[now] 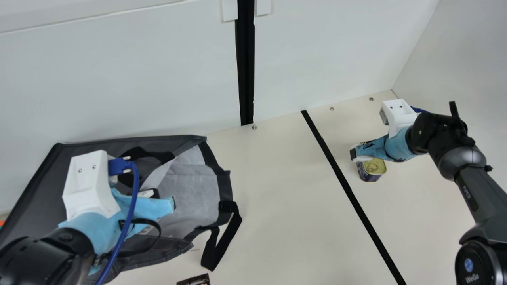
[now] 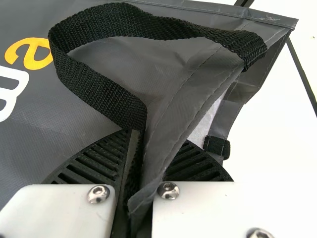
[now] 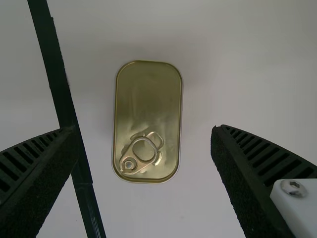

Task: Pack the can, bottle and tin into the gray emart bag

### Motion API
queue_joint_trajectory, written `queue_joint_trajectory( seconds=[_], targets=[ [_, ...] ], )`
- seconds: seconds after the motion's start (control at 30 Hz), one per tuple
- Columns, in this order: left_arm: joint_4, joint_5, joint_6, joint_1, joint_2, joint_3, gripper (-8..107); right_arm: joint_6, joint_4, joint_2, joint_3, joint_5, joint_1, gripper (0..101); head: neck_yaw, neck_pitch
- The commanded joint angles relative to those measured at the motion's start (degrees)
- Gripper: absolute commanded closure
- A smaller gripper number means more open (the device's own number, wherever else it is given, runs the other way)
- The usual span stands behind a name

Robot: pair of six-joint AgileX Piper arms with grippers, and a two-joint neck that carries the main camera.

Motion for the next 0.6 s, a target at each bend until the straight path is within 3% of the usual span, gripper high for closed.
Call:
queue_joint_trajectory(
  seconds=[0.0, 0.57],
  targets=[
    [0.0, 0.0, 0.0, 0.0, 0.0, 0.0, 89, 0.3, 0.0, 0.6, 0.0, -0.3, 0.1, 10, 0.0, -1.3],
    [0.0, 0.0, 0.0, 0.0, 0.0, 0.0, 89, 2.9, -1.3, 6.7, -0.7, -2.4, 0.5, 10, 0.0, -1.3]
  ],
)
